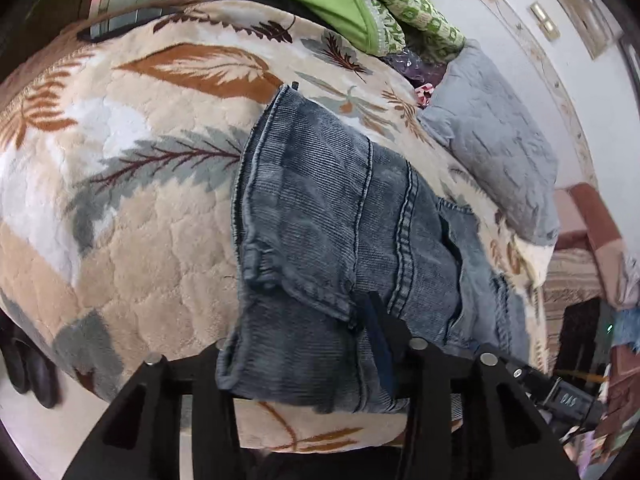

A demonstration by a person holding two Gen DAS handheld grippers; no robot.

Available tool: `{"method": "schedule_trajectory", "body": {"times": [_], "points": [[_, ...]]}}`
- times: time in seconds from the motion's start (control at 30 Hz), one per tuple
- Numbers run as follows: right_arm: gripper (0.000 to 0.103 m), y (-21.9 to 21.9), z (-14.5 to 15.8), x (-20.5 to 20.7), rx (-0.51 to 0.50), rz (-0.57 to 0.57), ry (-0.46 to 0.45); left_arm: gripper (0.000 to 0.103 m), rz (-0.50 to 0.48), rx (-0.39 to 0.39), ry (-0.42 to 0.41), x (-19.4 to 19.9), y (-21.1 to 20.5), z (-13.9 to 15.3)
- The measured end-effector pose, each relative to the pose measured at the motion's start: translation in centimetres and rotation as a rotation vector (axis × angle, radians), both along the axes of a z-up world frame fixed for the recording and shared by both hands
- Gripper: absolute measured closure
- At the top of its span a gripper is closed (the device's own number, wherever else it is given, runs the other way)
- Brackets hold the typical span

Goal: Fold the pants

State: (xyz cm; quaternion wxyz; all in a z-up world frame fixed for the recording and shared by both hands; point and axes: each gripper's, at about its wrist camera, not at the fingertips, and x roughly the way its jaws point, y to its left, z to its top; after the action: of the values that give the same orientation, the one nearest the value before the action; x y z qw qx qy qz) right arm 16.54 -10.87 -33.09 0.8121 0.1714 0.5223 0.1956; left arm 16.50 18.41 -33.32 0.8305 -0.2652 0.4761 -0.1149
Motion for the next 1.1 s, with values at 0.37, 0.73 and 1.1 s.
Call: {"method": "schedule_trajectory", "body": {"times": [0.37, 0.73, 1.1], "points": [[0.022, -2.2, 0.1, -0.3, 0.134, -0.059, -0.005, 0.083, 0.015, 0.118, -0.033, 0.1, -1.8, 1.8], [0.068, -2.1, -1.4, 3.1, 0.181, -0.059, 0.067, 0.083, -0.049, 0.159, -0.177, -2.5, -4.2, 8.1], [0.071, -12.2, 0.1, 0.4, 0.419, -0.201, 0.042, 0.084, -0.250, 0.236, -0.353, -4.0, -12.7, 16.7]]}}
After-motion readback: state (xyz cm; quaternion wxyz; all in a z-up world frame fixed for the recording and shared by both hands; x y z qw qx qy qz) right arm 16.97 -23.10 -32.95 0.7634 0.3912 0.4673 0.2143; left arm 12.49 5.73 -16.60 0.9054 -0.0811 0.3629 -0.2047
